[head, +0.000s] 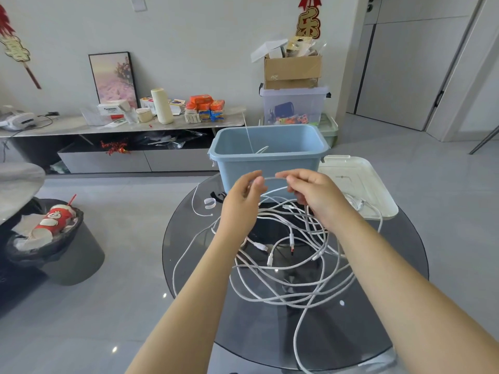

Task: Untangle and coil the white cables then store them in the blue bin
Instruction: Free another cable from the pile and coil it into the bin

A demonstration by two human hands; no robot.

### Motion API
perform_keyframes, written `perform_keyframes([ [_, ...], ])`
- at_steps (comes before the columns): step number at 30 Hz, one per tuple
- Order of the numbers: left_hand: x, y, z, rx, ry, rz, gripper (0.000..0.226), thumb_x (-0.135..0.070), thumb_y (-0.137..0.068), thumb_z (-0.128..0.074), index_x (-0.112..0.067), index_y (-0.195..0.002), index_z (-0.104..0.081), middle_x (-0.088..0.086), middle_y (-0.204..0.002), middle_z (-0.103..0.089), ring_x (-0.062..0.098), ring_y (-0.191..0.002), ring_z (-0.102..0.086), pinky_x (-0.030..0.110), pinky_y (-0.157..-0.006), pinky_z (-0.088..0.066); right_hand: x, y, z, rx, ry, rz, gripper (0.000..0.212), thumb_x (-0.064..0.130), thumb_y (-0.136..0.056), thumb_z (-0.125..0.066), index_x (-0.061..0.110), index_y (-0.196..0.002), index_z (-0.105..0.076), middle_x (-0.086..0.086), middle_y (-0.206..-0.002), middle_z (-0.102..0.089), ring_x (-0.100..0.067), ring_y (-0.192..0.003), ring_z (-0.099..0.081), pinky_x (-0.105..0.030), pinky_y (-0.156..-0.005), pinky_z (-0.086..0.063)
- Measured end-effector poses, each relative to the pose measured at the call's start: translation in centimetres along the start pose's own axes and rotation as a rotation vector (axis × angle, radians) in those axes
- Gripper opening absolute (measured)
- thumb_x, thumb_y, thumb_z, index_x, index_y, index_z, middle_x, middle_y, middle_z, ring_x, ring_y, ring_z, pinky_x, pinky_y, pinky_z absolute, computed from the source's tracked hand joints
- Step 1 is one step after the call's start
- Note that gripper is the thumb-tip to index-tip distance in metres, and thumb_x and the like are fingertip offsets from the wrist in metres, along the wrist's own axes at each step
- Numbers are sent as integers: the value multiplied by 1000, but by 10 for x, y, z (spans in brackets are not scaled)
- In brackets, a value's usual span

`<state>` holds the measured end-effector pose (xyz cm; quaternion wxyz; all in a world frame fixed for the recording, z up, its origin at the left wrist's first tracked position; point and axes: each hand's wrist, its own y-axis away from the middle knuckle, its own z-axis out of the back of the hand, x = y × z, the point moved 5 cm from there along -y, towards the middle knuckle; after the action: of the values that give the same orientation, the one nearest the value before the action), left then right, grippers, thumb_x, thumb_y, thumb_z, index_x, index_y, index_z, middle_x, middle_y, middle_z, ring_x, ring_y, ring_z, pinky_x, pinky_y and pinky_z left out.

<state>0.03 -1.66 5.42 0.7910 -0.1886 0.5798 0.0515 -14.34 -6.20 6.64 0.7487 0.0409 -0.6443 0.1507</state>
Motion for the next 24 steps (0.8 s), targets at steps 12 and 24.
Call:
perform_keyframes([
  [12, 29, -6, 42, -369, 452, 384, 34, -30, -101, -44, -14, -75, -58, 0, -63, -43, 11, -59, -43, 25, -72, -48, -27, 4, 29, 132, 333, -110, 22, 37, -91, -58, 23, -80, -70, 6, -53, -46, -8, -50, -41, -24, -57, -33],
  [24, 26, 1, 13, -232, -303, 59, 34, -20, -101, -34, -8, -99, -66, 11, -96, -57, 25, -102, -45, 27, -75, -29, -36, -3, 30, -175, -271, -210, 17, 16, -95, -53, 17, -87, -68, 0, -69, -52, -11, -58, -47, -23, -65, -47],
])
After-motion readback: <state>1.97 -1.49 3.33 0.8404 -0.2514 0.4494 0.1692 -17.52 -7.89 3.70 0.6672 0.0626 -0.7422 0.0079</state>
